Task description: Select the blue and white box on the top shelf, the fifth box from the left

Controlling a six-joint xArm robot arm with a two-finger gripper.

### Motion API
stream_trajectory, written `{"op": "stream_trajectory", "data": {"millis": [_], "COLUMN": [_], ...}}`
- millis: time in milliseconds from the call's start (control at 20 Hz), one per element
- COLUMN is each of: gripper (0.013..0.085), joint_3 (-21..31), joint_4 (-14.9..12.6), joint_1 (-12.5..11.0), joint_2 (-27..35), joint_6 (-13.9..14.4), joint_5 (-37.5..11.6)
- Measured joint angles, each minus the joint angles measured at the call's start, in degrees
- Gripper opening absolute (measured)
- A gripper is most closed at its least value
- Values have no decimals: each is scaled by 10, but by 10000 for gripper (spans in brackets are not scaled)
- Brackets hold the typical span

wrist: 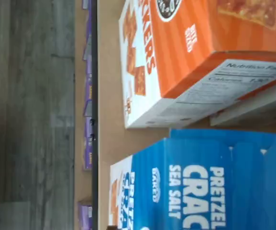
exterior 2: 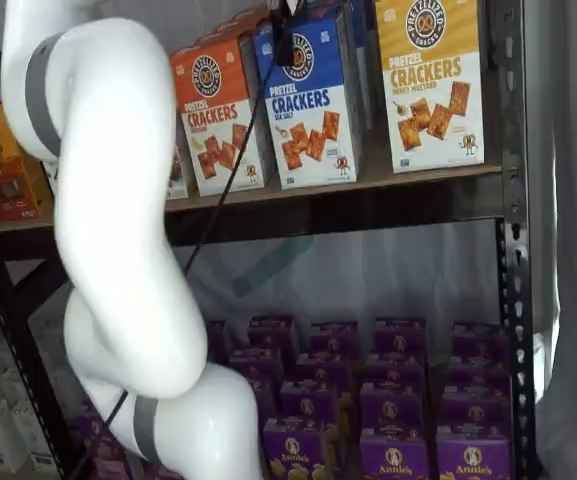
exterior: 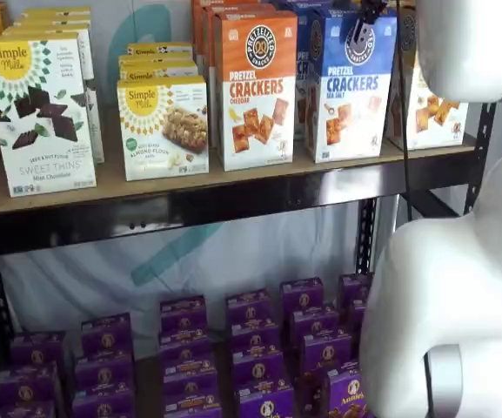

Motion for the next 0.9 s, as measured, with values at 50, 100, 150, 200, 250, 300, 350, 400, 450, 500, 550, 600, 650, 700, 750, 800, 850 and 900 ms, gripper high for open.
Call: {"op": "stream_trajectory", "data": {"millis": [50,100,150,200,250,300,350,400,450,500,550,600,650,700,750,800,850,900], "gripper": [850,850,850,850,850,850,850,850,850,850,850,850,850,850,850,850,850,850], "joint_3": [-3,-7,-12,-15,-19,-21,-22,-23,-23,-23,-23,-23,-21,-18,-15,-12,-9,-6], "joint_4": [-2,-4,-8,-13,-17,-20,-22,-23,-23,-23,-24,-26,-27,-29,-30,-33,-34,-35], "joint_1": [0,0,1,2,3,3,3,2,2,1,1,1,2,2,3,4,5,5], "joint_2": [2,5,8,10,13,15,16,17,17,17,18,18,17,16,14,13,11,10], "joint_6": [0,0,-1,-1,-1,-1,-2,-3,-3,-4,-4,-5,-5,-5,-6,-6,-6,-6], "joint_5": [6,11,18,23,29,34,36,38,39,40,41,41,40,38,36,33,31,29]}}
